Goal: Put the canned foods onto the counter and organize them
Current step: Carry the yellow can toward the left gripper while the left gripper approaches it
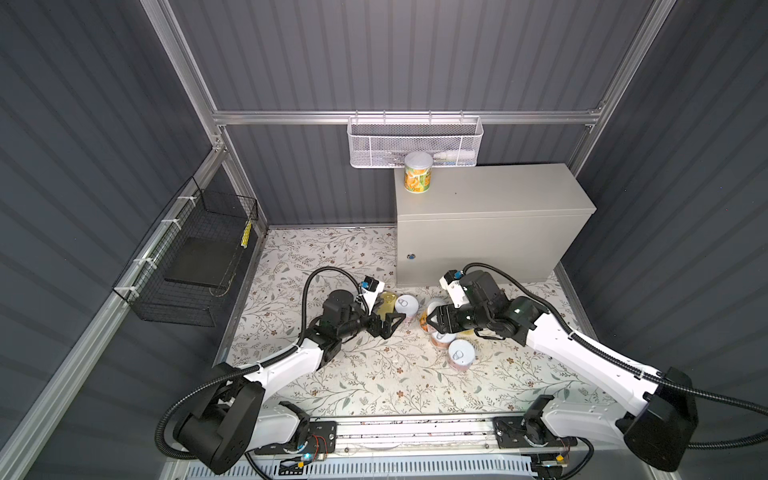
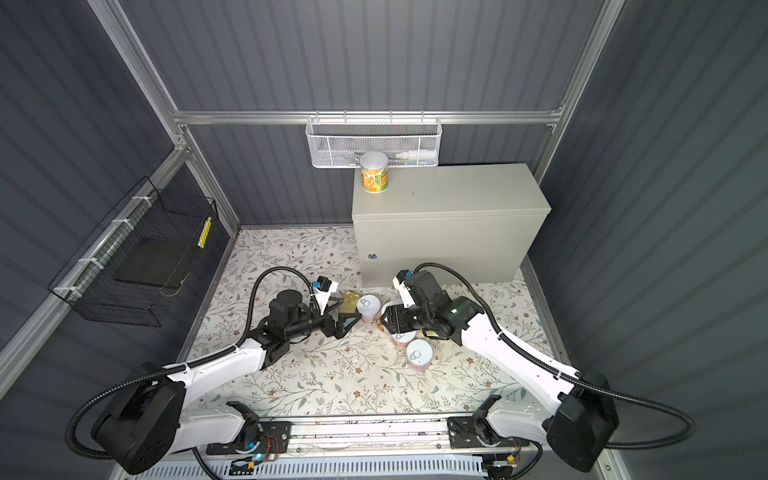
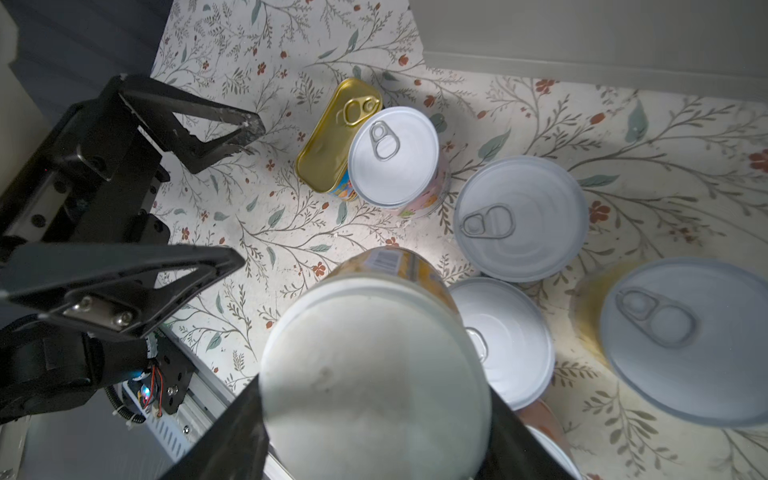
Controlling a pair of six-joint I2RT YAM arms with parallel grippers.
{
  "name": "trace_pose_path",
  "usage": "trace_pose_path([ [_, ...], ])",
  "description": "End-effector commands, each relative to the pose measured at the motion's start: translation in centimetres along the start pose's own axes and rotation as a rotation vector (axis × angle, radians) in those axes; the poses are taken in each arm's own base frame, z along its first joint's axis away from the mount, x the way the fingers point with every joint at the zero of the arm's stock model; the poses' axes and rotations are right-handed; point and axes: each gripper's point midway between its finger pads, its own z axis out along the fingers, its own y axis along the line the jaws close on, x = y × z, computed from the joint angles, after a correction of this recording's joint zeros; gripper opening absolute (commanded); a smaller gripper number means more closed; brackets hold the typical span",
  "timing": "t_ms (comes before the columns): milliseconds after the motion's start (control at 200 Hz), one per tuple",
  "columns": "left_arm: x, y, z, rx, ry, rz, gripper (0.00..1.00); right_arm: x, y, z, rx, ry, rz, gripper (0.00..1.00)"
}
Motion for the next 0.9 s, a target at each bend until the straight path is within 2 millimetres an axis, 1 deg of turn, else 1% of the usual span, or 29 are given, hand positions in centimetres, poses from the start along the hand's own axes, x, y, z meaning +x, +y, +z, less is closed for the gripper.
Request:
trace_pose_path([
  [0, -1.2, -2.7, 0.0, 0.096, -0.026, 0.109, 1.00, -1.7, 2.3, -0.4, -0.100, -0.027, -0.040, 0.56],
  [140, -1.1, -4.5, -0.1, 0.153, -0.025, 0.166, 1.00, -2.0, 3.0, -0.5, -0.133, -0.032, -0.042, 0.56],
  [295, -1.3, -5.5, -0.4, 0.199, -0.044, 0.190, 1.00, -2.1, 3.3, -0.7, -0.145, -0.030, -0.049, 0.56],
  [320, -1.2, -5.5, -0.3, 0.202, -0.042, 0.188, 1.00, -2.1, 3.3, -0.6, -0.145, -0.030, -0.047, 0.56],
  [335, -1.2, -5.6, -0.3, 0.206, -0.042, 0.189, 1.00, -1.9, 3.9, -0.7, -0.179, -0.015, -0.048, 0.56],
  [390, -1.1, -5.9, -0.2, 0.220, -0.039, 0.189, 1.00, -1.8, 4.5, -0.7, -0.212, -0.005, -0.041, 0.56],
  [460, -1.1, -6.2, -0.1, 0.235, -0.034, 0.190, 0.99, -1.7, 5.7, -0.9, -0.280, 0.011, -0.040, 0.56],
  [540, -0.9, -6.4, 0.0, 0.247, -0.028, 0.188, 0.99, -1.8, 6.4, -0.9, -0.324, 0.015, -0.030, 0.56],
  [740, -0.8, -6.8, 0.1, 0.261, -0.026, 0.191, 0.97, -1.6, 6.7, -0.7, -0.344, 0.029, -0.018, 0.55],
  [896, -0.7, -7.0, 0.3, 0.270, -0.017, 0.188, 0.94, -1.8, 6.8, -0.8, -0.350, 0.028, -0.015, 0.55],
])
